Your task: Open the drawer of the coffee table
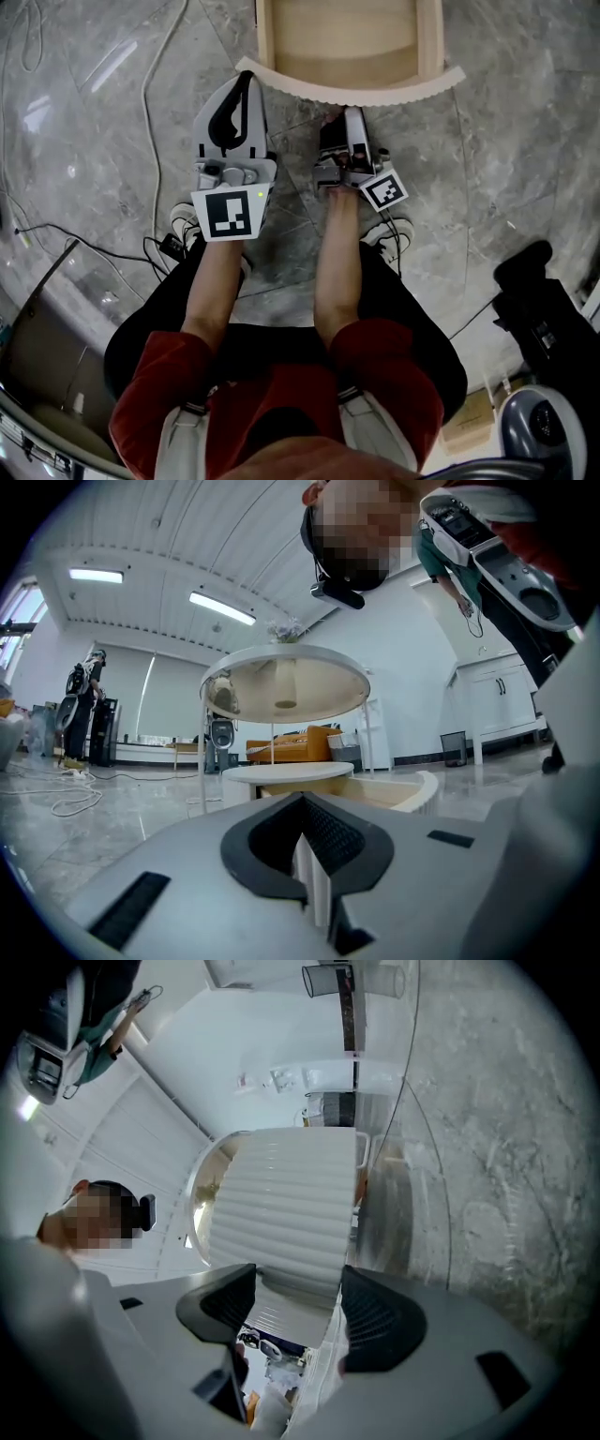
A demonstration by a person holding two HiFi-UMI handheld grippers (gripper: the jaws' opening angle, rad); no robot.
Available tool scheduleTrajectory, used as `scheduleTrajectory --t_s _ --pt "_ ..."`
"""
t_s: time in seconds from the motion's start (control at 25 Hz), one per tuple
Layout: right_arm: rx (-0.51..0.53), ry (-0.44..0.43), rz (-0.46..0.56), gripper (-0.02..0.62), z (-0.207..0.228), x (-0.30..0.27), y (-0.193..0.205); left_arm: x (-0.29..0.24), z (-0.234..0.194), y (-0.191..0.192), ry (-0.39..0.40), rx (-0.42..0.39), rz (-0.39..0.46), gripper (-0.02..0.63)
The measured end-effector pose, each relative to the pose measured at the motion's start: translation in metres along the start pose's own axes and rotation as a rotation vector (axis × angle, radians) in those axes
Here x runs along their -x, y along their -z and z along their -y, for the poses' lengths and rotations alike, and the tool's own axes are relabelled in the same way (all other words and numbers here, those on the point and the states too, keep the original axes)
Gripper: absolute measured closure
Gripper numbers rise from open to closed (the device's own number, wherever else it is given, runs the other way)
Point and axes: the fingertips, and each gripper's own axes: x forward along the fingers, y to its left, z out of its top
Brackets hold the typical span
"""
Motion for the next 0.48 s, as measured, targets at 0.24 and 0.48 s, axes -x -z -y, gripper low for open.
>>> scheduleTrajectory --t_s 0.24,0.48 --pt "0.029 0.009 -0.046 0.297 -0.002 -0.002 0.001 0.002 0.0 -0.004 -0.021 0.036 0.015 0.594" --pt "0.275 0.241 -0.127 0.297 0.006 0.03 0.004 0.003 0.003 -0.008 -0.02 0.025 0.01 0.592"
